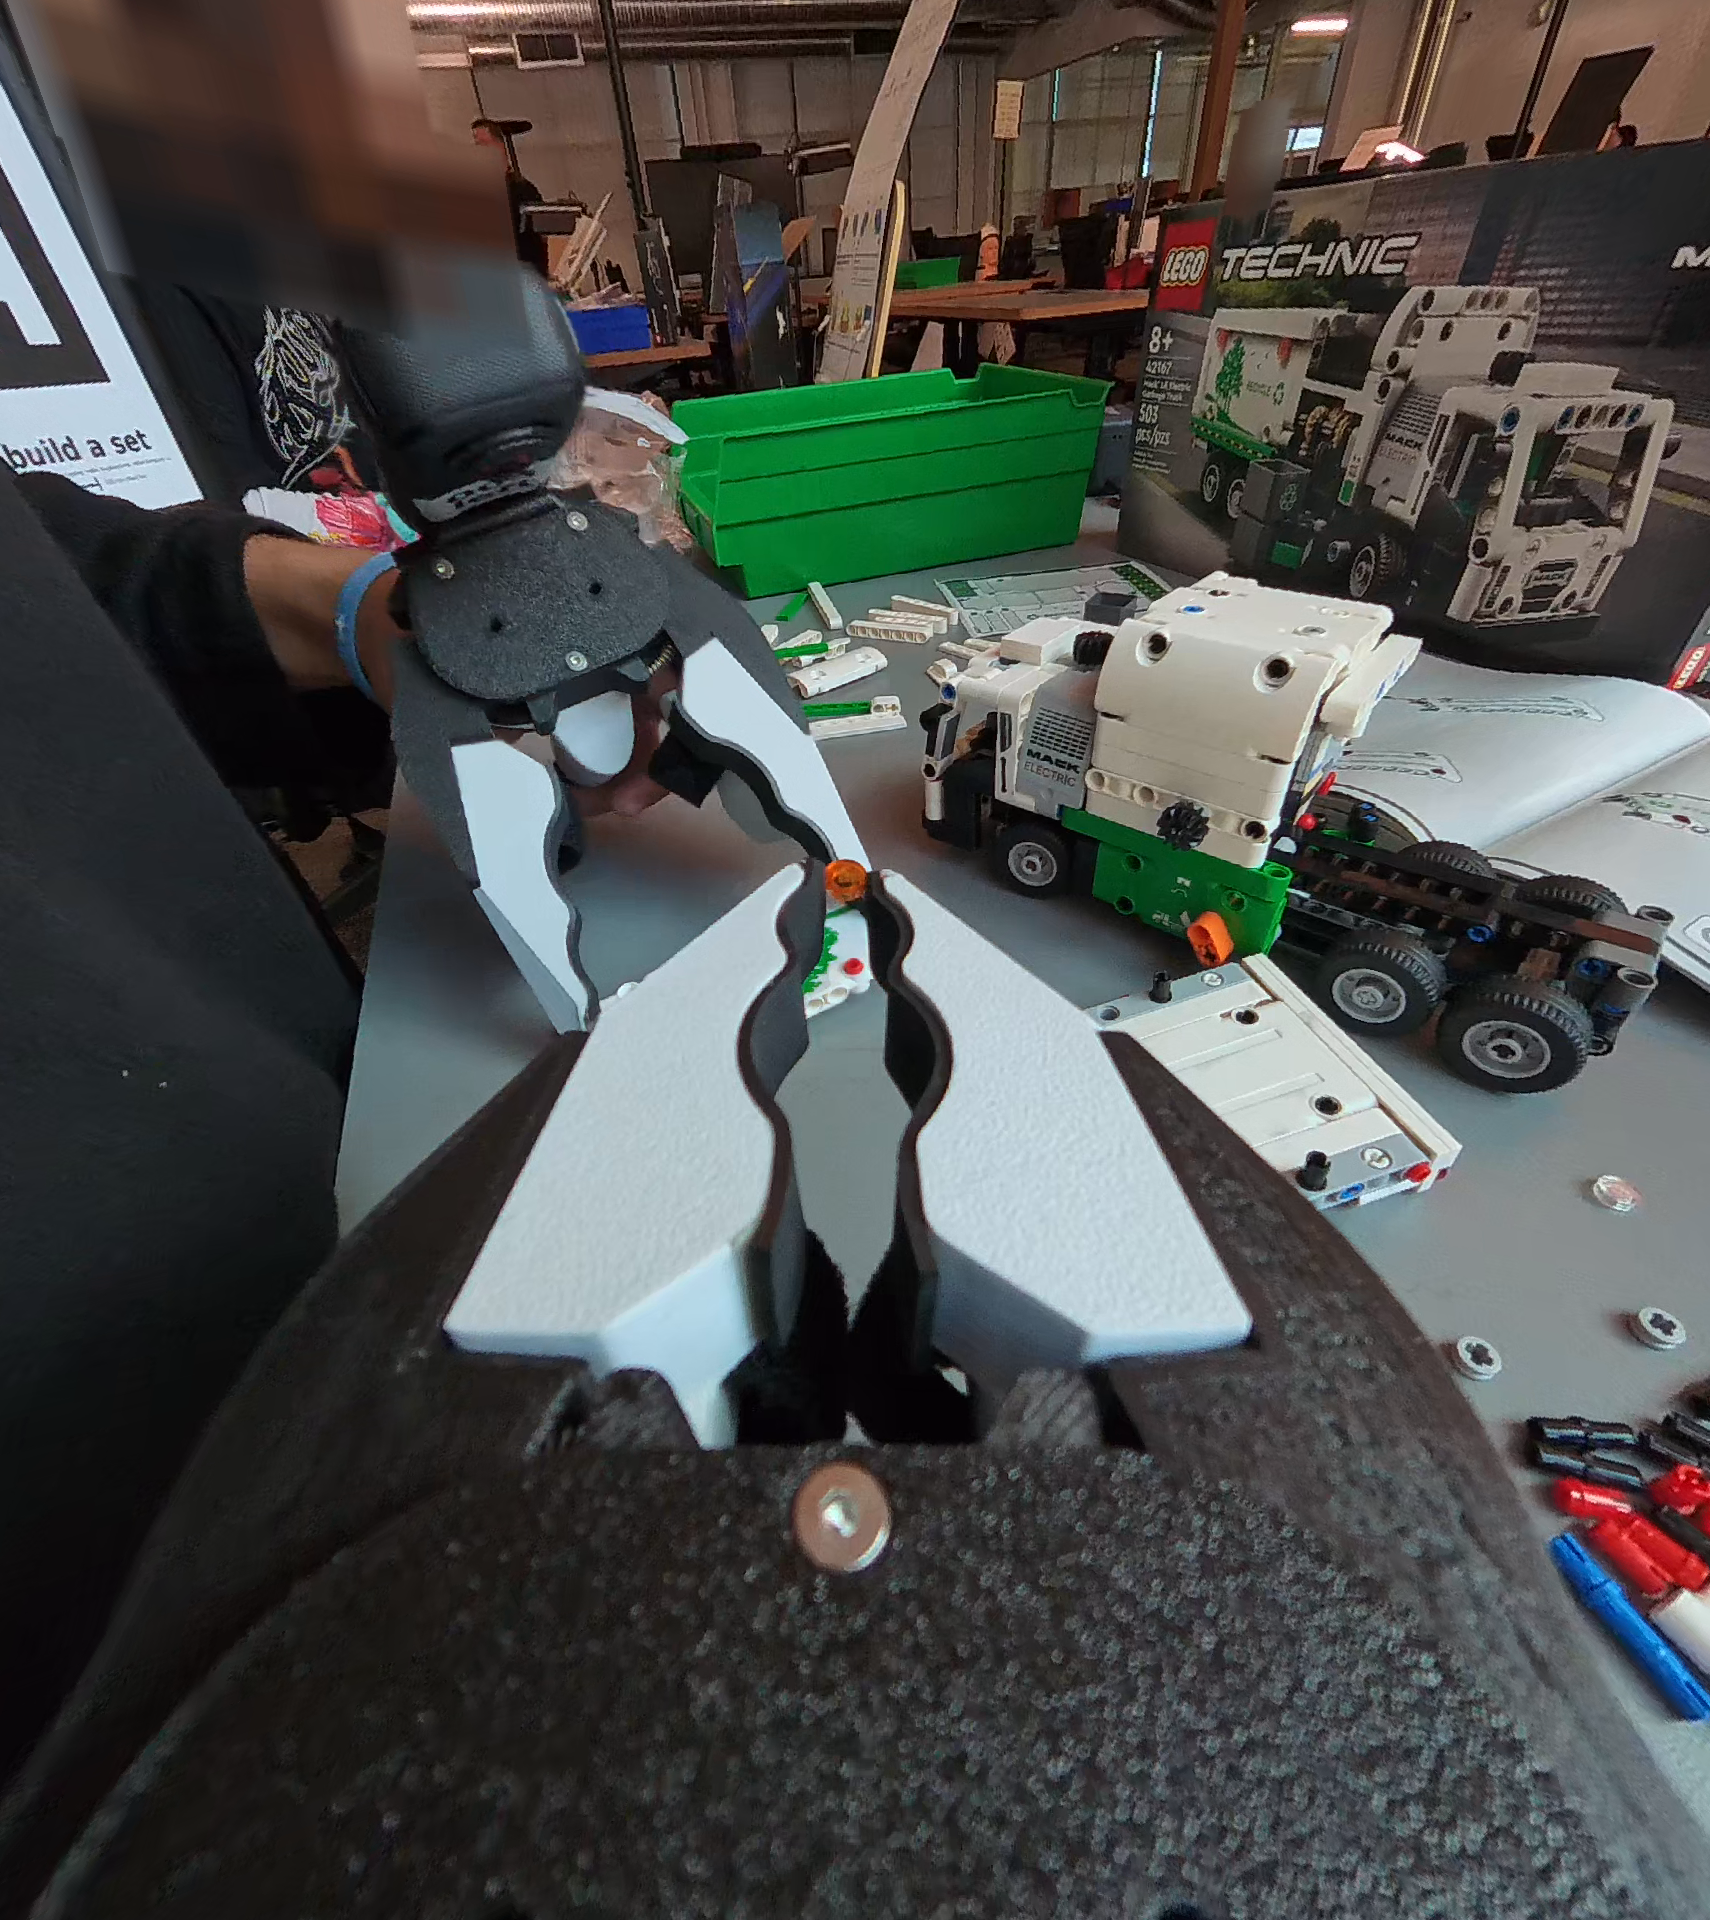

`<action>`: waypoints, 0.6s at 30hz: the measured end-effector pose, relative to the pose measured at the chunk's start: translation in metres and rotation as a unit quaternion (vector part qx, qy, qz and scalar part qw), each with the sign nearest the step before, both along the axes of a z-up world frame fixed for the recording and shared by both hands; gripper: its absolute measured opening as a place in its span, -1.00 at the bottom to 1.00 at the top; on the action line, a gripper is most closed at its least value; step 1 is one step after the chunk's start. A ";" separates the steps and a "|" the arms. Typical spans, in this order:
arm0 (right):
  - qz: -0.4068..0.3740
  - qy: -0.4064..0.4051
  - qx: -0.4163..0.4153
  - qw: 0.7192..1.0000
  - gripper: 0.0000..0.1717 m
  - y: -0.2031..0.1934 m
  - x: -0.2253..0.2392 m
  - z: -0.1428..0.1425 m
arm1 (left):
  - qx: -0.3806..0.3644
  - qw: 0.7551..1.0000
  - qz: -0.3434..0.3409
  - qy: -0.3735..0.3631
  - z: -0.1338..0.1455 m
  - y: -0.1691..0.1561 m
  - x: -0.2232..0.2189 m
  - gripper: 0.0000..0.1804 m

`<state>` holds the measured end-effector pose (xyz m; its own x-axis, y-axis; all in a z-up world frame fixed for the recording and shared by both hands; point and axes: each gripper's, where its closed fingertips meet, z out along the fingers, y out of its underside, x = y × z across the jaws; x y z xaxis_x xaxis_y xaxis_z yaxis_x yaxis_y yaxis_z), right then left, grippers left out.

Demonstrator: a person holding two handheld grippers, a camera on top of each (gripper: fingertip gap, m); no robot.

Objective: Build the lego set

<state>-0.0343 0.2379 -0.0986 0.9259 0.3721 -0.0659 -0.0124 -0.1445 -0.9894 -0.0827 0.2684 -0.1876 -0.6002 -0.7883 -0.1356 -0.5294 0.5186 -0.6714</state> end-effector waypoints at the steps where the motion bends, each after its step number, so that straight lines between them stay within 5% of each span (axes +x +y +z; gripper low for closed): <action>1: 0.000 0.001 -0.001 1.000 -0.93 0.000 0.000 0.000 | 0.010 1.000 -0.003 -0.007 0.001 -0.001 0.000 0.04; 18: -0.017 -0.018 -0.009 1.000 -0.93 0.003 0.002 -0.004 | 0.015 0.999 0.006 -0.052 0.005 -0.011 0.002 0.03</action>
<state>-0.0318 0.2411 -0.1029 0.9397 0.3398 -0.0386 0.0179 -0.1616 -0.9867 -0.0803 0.2570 -0.1829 -0.5717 -0.7903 -0.2203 -0.4637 0.5327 -0.7079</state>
